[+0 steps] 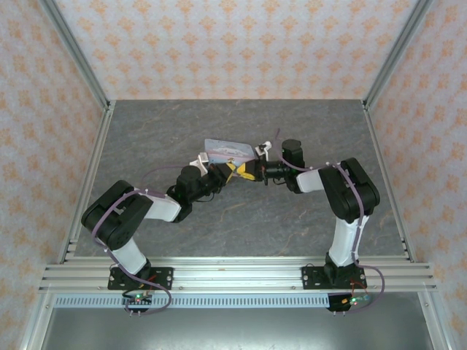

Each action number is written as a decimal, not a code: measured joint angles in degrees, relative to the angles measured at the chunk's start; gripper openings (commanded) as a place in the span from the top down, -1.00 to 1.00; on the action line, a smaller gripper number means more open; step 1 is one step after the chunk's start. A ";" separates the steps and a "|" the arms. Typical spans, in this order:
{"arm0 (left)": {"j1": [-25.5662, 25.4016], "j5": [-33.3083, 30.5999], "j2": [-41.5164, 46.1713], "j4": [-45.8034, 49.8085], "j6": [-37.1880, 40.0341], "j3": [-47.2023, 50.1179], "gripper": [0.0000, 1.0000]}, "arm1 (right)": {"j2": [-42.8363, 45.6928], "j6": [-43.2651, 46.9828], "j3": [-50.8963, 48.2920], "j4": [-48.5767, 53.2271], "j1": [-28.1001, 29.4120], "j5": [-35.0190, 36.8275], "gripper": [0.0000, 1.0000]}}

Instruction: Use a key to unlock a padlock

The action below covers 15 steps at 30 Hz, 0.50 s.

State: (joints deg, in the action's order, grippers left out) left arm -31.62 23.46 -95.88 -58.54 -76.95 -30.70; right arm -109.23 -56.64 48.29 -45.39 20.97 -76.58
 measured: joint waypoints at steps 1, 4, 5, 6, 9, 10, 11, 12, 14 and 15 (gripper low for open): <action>0.00 -0.20 0.00 0.00 -0.11 0.00 1.00 | 0.11 1.20 0.59 1.81 0.00 -0.04 1.00; 0.00 -0.55 0.00 0.02 -0.11 0.07 1.00 | 0.42 4.28 2.49 7.10 0.15 -0.13 1.00; 0.00 -0.70 0.00 0.00 -0.11 0.04 1.00 | 0.42 4.81 3.06 8.15 0.24 -0.17 1.00; 0.00 -1.05 0.00 -0.02 -0.15 0.07 1.00 | 0.42 5.64 3.82 9.75 0.35 -0.22 1.00; 0.00 -1.31 0.00 -0.11 -0.33 0.09 1.00 | 0.44 8.11 4.79 13.00 -0.04 -0.28 1.00; -0.02 -1.27 0.00 0.00 -0.31 0.13 1.00 | 0.42 8.22 4.79 13.16 -0.17 -0.50 1.00; -0.07 -1.27 0.00 0.02 -0.28 0.15 1.00 | 0.26 7.82 4.76 12.83 -0.20 -0.72 1.00; -0.07 -1.33 0.09 0.07 -0.13 0.15 1.00 | -0.17 6.62 4.76 11.52 -0.17 -1.16 1.00; -0.07 -1.70 0.13 0.26 0.02 0.17 1.00 | -1.22 4.94 4.87 9.49 -0.15 -1.70 1.00; -0.07 -1.88 0.13 0.35 -0.02 0.24 1.00 | -1.44 4.63 4.87 9.35 -0.13 -1.70 1.00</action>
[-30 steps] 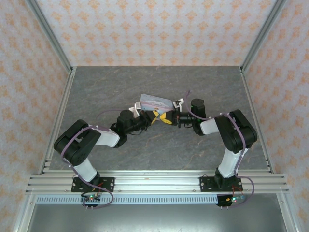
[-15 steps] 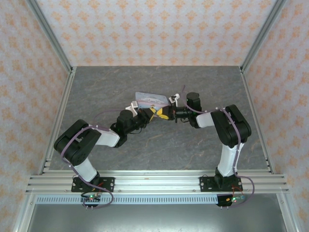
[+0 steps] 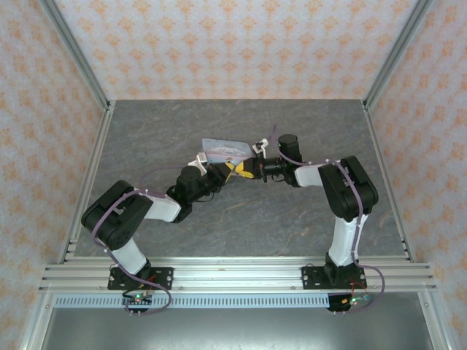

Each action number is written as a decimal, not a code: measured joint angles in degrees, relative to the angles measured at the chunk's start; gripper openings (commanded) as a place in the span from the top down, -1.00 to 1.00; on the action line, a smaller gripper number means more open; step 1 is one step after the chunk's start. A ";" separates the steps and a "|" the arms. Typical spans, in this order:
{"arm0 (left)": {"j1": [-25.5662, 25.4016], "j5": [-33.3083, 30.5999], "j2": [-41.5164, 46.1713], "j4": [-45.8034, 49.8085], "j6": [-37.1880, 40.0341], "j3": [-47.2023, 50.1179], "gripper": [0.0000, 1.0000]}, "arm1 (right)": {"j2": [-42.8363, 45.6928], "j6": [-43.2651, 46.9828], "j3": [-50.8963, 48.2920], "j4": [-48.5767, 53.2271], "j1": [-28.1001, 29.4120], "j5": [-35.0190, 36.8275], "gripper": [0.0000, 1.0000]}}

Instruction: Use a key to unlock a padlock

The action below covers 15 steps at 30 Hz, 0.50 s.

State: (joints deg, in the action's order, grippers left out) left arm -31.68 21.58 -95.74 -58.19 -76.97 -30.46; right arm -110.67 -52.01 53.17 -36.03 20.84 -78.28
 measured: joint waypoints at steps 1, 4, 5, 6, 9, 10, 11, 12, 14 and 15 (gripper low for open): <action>0.00 -0.04 0.00 0.04 -0.09 0.11 1.00 | -0.02 -0.09 0.00 0.00 0.02 0.00 1.00; 0.00 -0.37 0.00 0.31 -0.24 0.20 1.00 | -0.02 -0.66 0.00 -0.02 0.13 0.15 1.00; 0.00 -0.61 0.02 0.50 -0.37 0.20 1.00 | -0.07 -0.76 0.00 -0.02 0.13 0.42 1.00; -0.04 -0.85 0.02 0.63 -0.63 0.20 1.00 | -0.09 -0.90 0.00 -0.02 0.20 0.61 1.00; -0.24 -1.70 0.02 0.74 -1.64 0.50 1.00 | -0.31 -1.57 0.00 -0.07 0.37 1.05 1.00; -0.26 -2.05 0.02 0.76 -2.16 0.66 1.00 | -0.48 -1.92 0.00 -0.26 0.52 1.33 1.00; -0.33 -2.45 0.02 0.79 -2.64 0.81 1.00 | -0.66 -2.23 0.00 -0.46 0.68 1.60 1.00; -0.46 -2.80 0.02 0.81 -3.15 0.98 1.00 | -0.85 -2.54 0.00 -0.50 0.81 1.86 1.00; -0.61 -3.52 0.02 1.03 -4.15 1.16 1.00 | -1.14 -3.30 0.00 -0.66 0.98 2.25 0.97; -0.66 -3.85 0.02 1.11 -4.59 1.27 1.00 | -1.27 -3.52 0.00 -0.85 1.07 2.40 0.96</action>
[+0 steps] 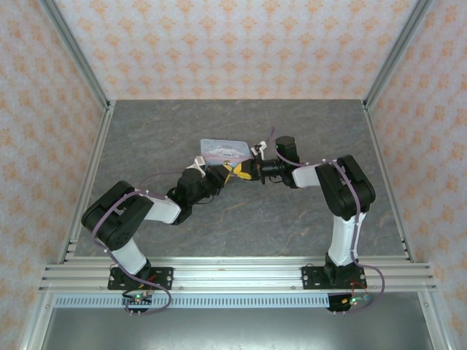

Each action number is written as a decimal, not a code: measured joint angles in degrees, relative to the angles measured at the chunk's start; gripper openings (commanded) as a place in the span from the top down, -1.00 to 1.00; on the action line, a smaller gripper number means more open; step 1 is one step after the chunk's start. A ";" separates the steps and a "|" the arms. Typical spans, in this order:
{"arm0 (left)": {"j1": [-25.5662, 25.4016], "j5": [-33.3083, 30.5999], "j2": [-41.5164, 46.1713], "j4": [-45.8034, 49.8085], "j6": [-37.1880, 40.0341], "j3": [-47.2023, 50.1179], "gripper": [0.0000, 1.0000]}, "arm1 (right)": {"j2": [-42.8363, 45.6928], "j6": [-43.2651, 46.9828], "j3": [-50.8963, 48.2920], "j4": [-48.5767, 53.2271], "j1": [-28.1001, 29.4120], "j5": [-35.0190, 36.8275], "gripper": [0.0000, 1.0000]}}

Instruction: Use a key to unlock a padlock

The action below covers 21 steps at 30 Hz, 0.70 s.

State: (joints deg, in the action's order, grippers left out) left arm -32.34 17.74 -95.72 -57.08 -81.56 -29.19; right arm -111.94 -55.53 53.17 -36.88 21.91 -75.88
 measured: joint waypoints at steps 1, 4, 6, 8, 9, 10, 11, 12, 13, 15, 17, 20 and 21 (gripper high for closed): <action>-0.11 -0.39 0.00 0.04 -0.52 0.11 1.00 | -0.09 -0.33 0.00 -0.04 0.13 0.28 0.95; -0.35 -1.44 0.00 0.22 -1.88 0.50 1.00 | -0.35 -1.11 0.00 -0.04 0.48 1.07 0.83; -0.55 -2.19 0.00 0.55 -2.60 0.74 1.00 | -0.74 -1.73 0.09 -0.09 0.74 1.77 0.76; -0.70 -2.62 0.00 0.81 -2.89 1.05 1.00 | -1.14 -2.34 0.11 -0.13 0.96 2.40 0.71; -0.76 -2.80 0.00 0.79 -3.08 1.40 1.00 | -1.33 -2.69 0.11 -0.22 1.05 3.13 0.68; -0.96 -3.15 0.00 0.74 -3.28 1.57 1.00 | -1.49 -2.99 0.11 -0.28 1.05 3.67 0.65; -1.07 -3.52 0.00 0.74 -3.41 1.57 1.00 | -1.64 -3.19 0.11 -0.35 1.07 4.15 0.61; -1.11 -3.76 0.00 0.72 -3.52 1.60 1.00 | -1.73 -3.39 0.11 -0.46 1.09 4.50 0.59; -1.11 -3.91 0.00 0.72 -3.61 1.60 1.00 | -1.79 -3.52 0.11 -0.50 1.16 4.81 0.58; -1.16 -4.31 0.00 0.72 -3.89 1.62 1.00 | -1.84 -3.72 0.11 -0.48 1.20 5.25 0.54; -1.22 -4.61 0.00 0.72 -3.96 1.62 1.00 | -1.86 -3.89 0.11 -0.48 1.20 5.46 0.54; -1.33 -4.83 0.00 0.72 -3.96 1.62 1.00 | -1.92 -4.04 0.11 -0.52 1.20 5.62 0.54; -1.33 -4.87 0.00 0.72 -3.96 1.62 1.00 | -1.92 -4.09 0.11 -0.66 1.20 5.62 0.54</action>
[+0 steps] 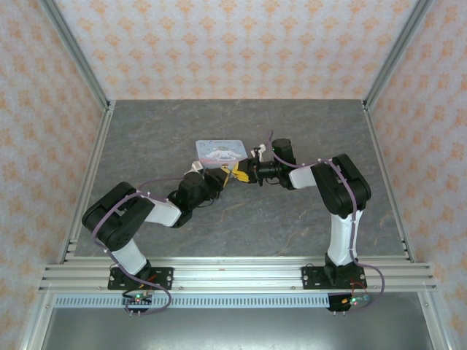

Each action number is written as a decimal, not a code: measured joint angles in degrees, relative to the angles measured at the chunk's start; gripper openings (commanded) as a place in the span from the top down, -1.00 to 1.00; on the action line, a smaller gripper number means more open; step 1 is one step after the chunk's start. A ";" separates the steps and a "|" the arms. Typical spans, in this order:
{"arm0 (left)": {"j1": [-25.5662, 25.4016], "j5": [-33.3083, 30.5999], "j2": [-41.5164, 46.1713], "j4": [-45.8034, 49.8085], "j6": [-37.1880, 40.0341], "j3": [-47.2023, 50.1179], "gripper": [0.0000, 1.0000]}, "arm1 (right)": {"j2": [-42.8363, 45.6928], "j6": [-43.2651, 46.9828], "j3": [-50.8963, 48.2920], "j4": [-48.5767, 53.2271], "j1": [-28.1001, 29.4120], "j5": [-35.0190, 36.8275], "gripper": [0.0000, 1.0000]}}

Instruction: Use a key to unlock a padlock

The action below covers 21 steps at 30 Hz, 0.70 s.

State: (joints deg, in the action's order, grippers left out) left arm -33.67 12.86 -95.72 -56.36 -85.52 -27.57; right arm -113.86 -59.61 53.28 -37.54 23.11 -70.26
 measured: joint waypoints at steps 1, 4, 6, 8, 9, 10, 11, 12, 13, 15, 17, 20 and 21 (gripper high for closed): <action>0.00 -0.07 0.00 0.00 -0.02 0.00 1.00 | -0.04 -0.22 0.00 -0.13 0.00 0.00 0.52; 0.00 -0.33 0.00 -0.04 -0.15 0.04 1.00 | -0.17 -0.70 0.00 -0.63 0.00 0.15 0.30; 0.00 -0.59 0.00 -0.04 -0.15 0.04 1.00 | -0.26 -1.68 -0.11 -1.46 0.00 0.31 0.09; 0.00 -0.79 0.00 0.00 -0.17 0.11 1.00 | -0.28 -2.49 -0.31 -2.58 0.00 0.44 0.03; 0.00 -0.79 0.00 -0.02 -0.17 0.15 1.00 | -0.28 -3.08 -0.48 -3.21 0.00 0.50 0.02; 0.00 -0.79 0.00 -0.07 -0.17 0.26 1.00 | -0.28 -3.45 -0.68 -3.65 0.00 0.55 0.02; 0.00 -0.79 0.00 -0.07 -0.17 0.31 1.00 | -0.28 -3.74 -0.90 -4.13 0.00 0.63 0.01; -0.07 -0.76 0.00 -0.07 -0.17 0.33 1.00 | -0.28 -3.98 -1.20 -4.66 0.00 0.68 0.01; -0.11 -0.79 0.00 -0.07 -0.17 0.33 1.00 | -0.28 -4.22 -1.40 -5.07 0.00 0.70 0.02; -0.13 -0.74 0.00 -0.04 -0.15 0.33 1.00 | -0.26 -4.85 -2.01 -6.21 0.00 1.09 0.03; -0.22 -0.70 0.00 -0.07 -0.13 0.33 1.00 | -0.26 -5.70 -2.84 -7.96 0.00 1.46 0.08; -0.39 -0.39 0.00 -0.04 -0.13 0.33 1.00 | -0.26 -8.11 -4.48 -11.98 0.00 2.01 0.17; -0.39 -0.26 0.00 -0.09 -0.13 0.33 1.00 | -0.26 -9.18 -4.98 -13.42 0.00 2.25 0.18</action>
State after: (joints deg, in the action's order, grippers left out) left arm -34.06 12.60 -95.72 -56.45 -85.65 -27.24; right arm -114.13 -68.79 48.29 -50.96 23.11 -68.01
